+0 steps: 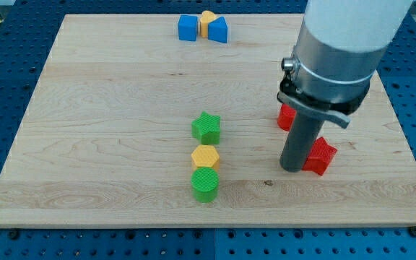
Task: Move the green circle a slightly left
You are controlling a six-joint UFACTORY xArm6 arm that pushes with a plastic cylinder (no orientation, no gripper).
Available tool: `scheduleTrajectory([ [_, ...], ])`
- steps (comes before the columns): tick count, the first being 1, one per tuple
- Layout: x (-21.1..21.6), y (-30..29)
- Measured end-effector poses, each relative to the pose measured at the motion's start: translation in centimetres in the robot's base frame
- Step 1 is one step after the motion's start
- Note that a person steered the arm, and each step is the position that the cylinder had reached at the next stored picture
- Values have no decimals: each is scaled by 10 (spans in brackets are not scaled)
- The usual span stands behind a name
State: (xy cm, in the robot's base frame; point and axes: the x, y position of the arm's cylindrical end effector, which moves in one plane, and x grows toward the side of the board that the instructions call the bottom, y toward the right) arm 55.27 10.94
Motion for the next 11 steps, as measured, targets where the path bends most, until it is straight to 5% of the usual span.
scheduleTrajectory([
  [5,44,-32],
  [11,7,-137],
])
